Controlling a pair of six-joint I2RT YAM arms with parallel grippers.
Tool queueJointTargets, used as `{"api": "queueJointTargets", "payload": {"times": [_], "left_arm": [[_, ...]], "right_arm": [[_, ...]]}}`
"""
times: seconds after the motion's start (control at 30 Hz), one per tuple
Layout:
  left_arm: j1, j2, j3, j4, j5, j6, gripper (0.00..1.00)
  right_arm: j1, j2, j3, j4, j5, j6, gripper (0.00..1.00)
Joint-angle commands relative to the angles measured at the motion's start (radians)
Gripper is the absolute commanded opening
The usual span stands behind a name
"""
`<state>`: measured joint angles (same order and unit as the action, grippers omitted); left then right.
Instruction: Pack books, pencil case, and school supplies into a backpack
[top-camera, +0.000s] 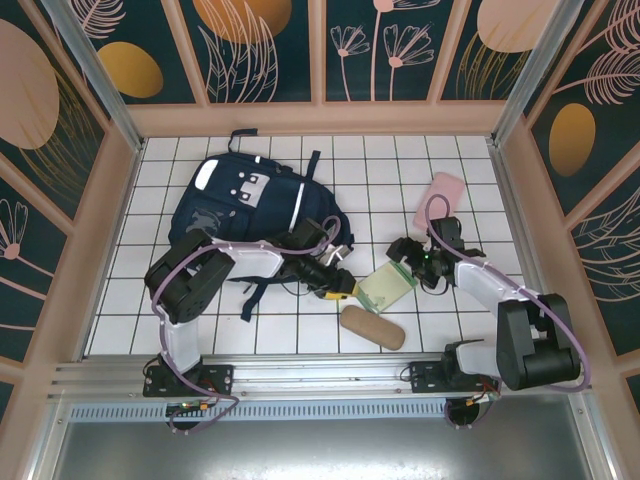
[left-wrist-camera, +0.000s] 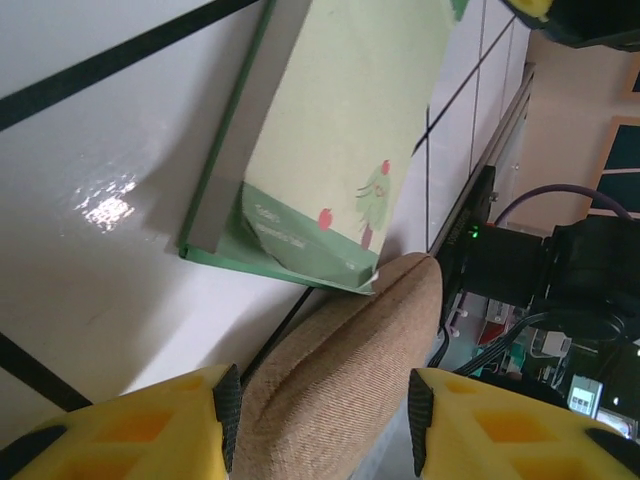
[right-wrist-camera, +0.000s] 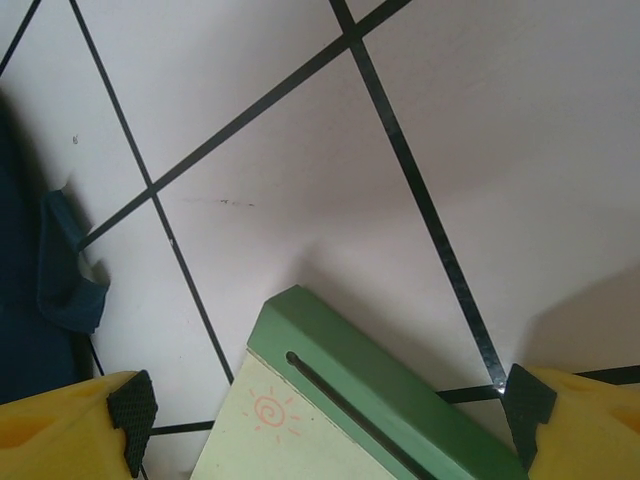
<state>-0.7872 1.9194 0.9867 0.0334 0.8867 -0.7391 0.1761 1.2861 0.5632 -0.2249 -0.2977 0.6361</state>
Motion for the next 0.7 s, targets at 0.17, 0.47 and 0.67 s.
{"api": "queueJointTargets", "payload": {"times": [0.17, 0.47, 0.67], "left_arm": [[-0.023, 0.051, 0.043, 0.002, 0.029, -0.028, 0.49], [-0.023, 0.15, 0.224, -0.158, -0.026, 0.074, 0.47], [-0.018, 0.191, 0.337, -0.232, -0.091, 0.124, 0.46]], "right_arm": [[-0.006, -0.024, -0.029, 0.017, -0.013, 0.007, 0.91], [-0.007, -0.008, -0.055, 0.03, -0.024, 0.001, 0.91], [-0.007, -0.022, -0.088, 0.036, -0.034, 0.005, 0.9]]}}
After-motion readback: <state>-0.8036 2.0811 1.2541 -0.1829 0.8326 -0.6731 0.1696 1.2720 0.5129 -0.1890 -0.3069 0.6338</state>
